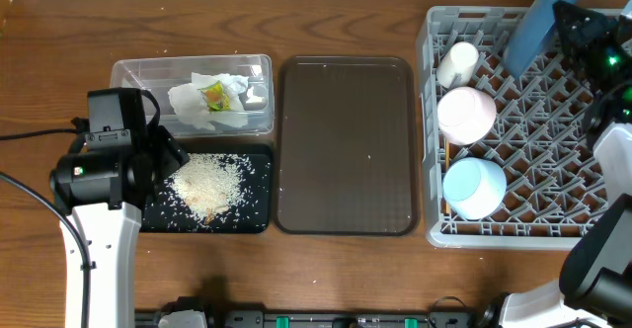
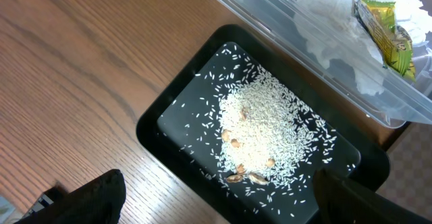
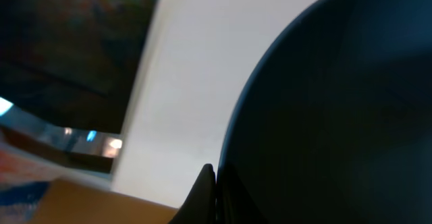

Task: Sort waste into correct bins and load items into the dishwasher rack
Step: 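Lower the blue plate into the rack's back right area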

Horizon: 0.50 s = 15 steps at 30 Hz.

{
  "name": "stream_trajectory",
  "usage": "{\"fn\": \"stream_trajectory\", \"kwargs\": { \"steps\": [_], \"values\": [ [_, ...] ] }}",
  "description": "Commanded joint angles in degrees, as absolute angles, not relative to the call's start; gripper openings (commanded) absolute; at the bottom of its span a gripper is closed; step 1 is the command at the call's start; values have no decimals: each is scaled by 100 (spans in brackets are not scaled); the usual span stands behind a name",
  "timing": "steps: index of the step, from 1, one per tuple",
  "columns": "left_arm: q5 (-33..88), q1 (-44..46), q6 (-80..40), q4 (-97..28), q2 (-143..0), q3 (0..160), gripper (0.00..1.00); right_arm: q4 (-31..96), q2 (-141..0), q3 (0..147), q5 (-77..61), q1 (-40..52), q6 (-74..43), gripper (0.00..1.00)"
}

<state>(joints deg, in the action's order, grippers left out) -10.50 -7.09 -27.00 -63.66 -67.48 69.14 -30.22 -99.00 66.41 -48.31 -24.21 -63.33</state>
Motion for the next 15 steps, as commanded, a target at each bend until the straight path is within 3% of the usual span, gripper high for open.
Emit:
{"fn": "stream_trajectory", "kwargs": {
  "steps": [1,15],
  "values": [
    [-1120,-738,-2709,-6386,-6735,7030,91,-3496,-9915,6532,-5183,-2432,-7072,1],
    [-1118,-738,-2709,-6386,-6735,7030,91,-3514,-9913,5614,-5424,-2786,-7070,1]
  ]
}}
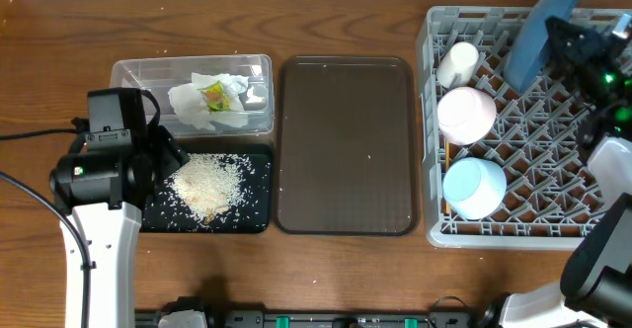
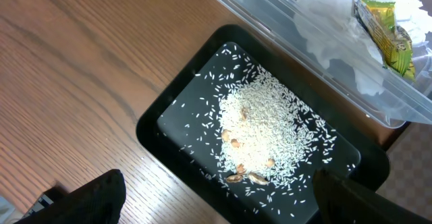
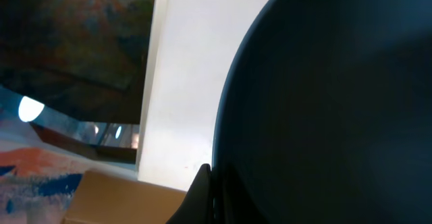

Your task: Sort waste into correct bins and load items into the dishwasher rack

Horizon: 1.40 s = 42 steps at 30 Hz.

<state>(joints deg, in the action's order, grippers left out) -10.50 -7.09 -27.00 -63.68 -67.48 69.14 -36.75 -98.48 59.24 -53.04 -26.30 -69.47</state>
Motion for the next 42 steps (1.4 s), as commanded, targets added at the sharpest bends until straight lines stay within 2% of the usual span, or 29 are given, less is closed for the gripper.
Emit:
{"fn": "stream_trajectory", "kwargs": {
  "steps": [1,6,10,14,18,23,25,26,42],
  "values": [
    [-1120,-738,-2709,-6386,-6735,7030,91,-3520,-9913,5570,-5502,-2838,-7072,1],
    [-1120,-738,-2709,-6386,-6735,7030,91,-3535,-9911,5529,-6012,-3109,-7098,1],
    [-1120,-738,-2709,-6383,-6735,7030,91,-3540,-9911,5529,-6501,-3343,-7592,3],
    [-1120,-738,-2709,-6386,-6735,7030,91,-3542,-9911,5529,-7196,-3664,-7837,23],
    [-1120,-738,-2709,-6386,-6735,7030,91,-3540,-9911,5529,-7647,-3977,-7846,35],
    [-1120,-738,-2709,-6383,-6735,7030,91,-3542,-9900,5529,-7872,-4390,-8272,57],
    [-1120,-738,-2709,-6386,-6735,7030,91,-3542,-9874,5529,-7870,-4584,-8294,78],
    [-1120,-738,-2709,-6386,-6735,7030,91,-3542,-9856,5529,-7870,-4676,-8291,99],
    [-1120,-738,-2709,-6386,-6735,7030,91,-4029,-9782,5546,-7835,-5747,-8420,99]
  ]
}}
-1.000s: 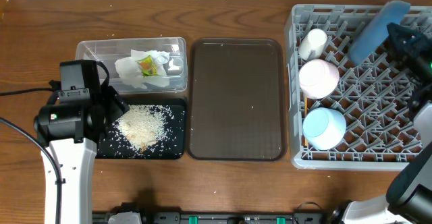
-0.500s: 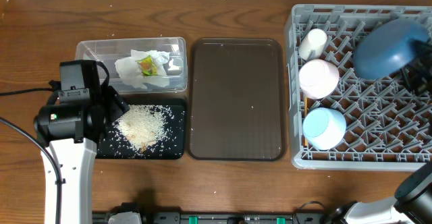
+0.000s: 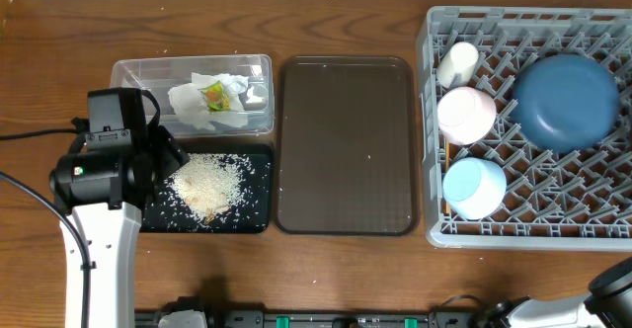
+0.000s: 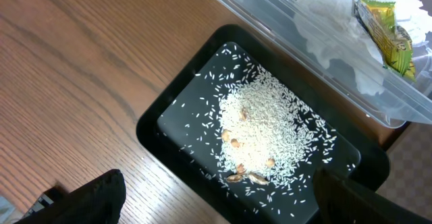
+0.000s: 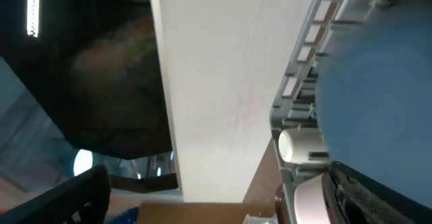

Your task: Sort waste into correct bins and load items into the dishwasher rack

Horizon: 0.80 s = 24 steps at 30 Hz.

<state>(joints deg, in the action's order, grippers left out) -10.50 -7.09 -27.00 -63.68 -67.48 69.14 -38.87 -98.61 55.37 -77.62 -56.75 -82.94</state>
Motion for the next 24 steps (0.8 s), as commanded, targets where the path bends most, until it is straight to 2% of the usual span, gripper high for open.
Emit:
{"fn": "stream_trajectory", "kwargs": {
  "steps": [1,9,13,19,24],
  "values": [
    [-1120,-738,-2709,-6386,-6735,7030,91,-4154,-9782,5551,-7856,-5745,-8431,99],
    [-1120,-738,-2709,-6386,-6735,7030,91,-4545,-9782,5900,-7666,-5411,-8517,99],
    [-1120,-738,-2709,-6386,-6735,7030,91,-4545,-9782,6169,-7397,-4980,-8018,99],
    [-1120,-738,-2709,-6386,-6735,7030,91,-4318,-9782,6272,-7328,-4047,-6318,99],
    [-1120,-738,-2709,-6386,-6735,7030,91,-2877,-9782,6272,-6490,-3225,-4442,99]
  ]
}}
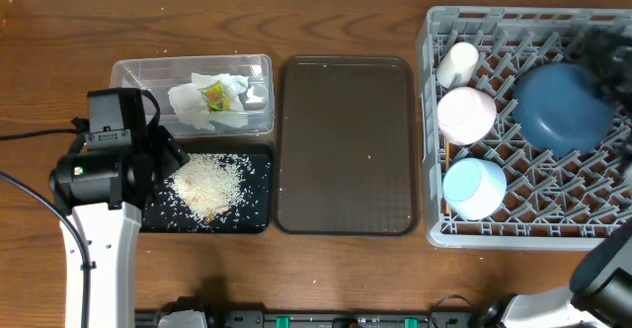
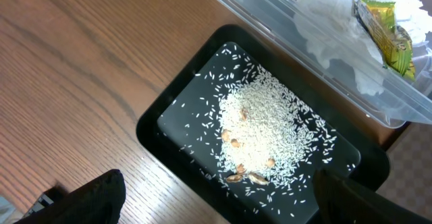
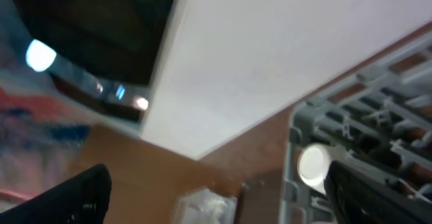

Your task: Sort waste into correct bins and load items into the dishwasher rack

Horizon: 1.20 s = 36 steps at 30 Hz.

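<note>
A dark blue bowl [image 1: 563, 108] lies in the grey dishwasher rack [image 1: 523, 231], next to a pink bowl [image 1: 466, 114], a light blue cup [image 1: 474, 188] and a white cup [image 1: 457, 63]. My right gripper [image 3: 216, 200] is open and empty. In the overhead view its arm is a blur [image 1: 614, 59] at the rack's right edge. My left gripper [image 2: 216, 204] hangs open over the black tray [image 2: 155, 126] of rice [image 2: 266, 133]. The clear bin [image 1: 138, 71] holds a tissue [image 1: 202, 101] and a green-yellow wrapper [image 2: 381, 25].
A brown serving tray [image 1: 346, 145] lies bare between the bins and the rack. A few nut pieces [image 2: 246, 177] sit at the near edge of the rice. The rack reaches the table's right edge.
My right arm, out of the overhead view before, now blurs at the rack's right edge, and its wrist camera has swung toward the table. The blue bowl still lies in the rack. The left arm is unchanged.
At first my right gripper was shut on the blue bowl, held on edge above the rack's far right corner, then slightly lower. Later the bowl lay flat in the rack and the gripper was open. Now the right arm is moving. The left arm stayed over the rice throughout.
</note>
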{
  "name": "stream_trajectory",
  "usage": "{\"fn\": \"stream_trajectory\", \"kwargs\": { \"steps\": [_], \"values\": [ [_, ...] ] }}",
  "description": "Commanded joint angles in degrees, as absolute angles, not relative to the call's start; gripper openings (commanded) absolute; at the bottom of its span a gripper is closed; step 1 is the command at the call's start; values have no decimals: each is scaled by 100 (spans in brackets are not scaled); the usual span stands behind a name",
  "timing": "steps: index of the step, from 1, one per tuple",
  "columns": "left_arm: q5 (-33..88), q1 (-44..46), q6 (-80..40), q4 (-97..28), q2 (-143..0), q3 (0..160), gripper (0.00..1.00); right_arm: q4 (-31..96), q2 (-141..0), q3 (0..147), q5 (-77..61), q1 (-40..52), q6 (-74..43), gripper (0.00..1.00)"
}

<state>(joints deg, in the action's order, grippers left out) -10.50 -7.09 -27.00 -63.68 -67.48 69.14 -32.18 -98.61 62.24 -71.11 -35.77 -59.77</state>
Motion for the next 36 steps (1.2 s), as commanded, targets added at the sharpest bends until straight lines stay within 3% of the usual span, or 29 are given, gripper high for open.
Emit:
{"fn": "stream_trajectory", "kwargs": {
  "steps": [1,4,12,36],
  "values": [
    [-1120,-738,-2709,-6386,-6735,7030,91,-2611,-9782,6272,-6281,-3100,-4147,99],
    [-1120,-738,-2709,-6386,-6735,7030,91,-2062,-9782,6272,-5774,-2818,-3586,99],
    [-1120,-738,-2709,-6383,-6735,7030,91,-1212,-9782,6272,-4950,-2589,-3505,99],
    [-1120,-738,-2709,-6383,-6735,7030,91,-1173,-9782,6272,-4930,-2596,-3505,98]
  ]
}}
